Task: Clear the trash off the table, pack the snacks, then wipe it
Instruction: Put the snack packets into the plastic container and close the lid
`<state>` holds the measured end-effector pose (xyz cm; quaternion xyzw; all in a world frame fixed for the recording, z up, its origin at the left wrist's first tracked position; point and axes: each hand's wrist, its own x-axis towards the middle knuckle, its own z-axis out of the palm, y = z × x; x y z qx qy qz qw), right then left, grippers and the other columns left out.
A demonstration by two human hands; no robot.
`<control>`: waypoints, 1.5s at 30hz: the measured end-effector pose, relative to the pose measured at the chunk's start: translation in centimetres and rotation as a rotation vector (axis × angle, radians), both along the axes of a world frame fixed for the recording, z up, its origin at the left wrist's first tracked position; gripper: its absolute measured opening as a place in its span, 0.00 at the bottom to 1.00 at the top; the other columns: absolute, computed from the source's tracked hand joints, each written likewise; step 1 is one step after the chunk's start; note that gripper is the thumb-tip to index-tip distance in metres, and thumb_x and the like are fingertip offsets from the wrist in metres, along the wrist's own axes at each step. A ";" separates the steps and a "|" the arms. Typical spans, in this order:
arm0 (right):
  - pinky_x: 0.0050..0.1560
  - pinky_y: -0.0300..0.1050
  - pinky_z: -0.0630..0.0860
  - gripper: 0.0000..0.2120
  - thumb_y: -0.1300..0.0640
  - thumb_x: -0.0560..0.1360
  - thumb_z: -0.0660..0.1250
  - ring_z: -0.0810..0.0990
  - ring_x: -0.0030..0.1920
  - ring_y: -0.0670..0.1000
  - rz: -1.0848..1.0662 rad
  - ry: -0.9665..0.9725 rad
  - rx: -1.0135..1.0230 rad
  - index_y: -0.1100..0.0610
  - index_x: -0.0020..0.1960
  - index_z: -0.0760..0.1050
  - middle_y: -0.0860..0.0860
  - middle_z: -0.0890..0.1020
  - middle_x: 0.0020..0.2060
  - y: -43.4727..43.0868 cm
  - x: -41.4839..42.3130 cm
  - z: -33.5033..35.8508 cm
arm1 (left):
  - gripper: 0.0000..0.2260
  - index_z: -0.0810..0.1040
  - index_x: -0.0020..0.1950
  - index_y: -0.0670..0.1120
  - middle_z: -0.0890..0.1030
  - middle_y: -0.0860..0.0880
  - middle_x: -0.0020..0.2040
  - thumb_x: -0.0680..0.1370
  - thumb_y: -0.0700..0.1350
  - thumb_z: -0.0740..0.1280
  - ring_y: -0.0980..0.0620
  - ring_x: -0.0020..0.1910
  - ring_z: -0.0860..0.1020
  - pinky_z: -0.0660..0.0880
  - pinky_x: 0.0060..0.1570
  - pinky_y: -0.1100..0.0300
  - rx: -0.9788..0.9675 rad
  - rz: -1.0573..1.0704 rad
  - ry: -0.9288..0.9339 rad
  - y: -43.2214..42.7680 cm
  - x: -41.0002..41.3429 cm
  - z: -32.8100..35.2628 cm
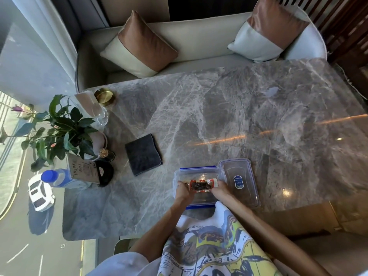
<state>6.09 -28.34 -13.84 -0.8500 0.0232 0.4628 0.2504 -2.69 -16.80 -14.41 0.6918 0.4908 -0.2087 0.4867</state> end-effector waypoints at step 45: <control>0.61 0.53 0.76 0.25 0.65 0.74 0.69 0.80 0.55 0.55 -0.337 -0.181 0.441 0.60 0.70 0.70 0.58 0.80 0.58 -3.8 10.5 2.4 | 0.15 0.76 0.55 0.34 0.81 0.32 0.53 0.73 0.40 0.73 0.35 0.54 0.79 0.74 0.52 0.48 0.285 -0.025 -0.193 7.2 8.0 4.8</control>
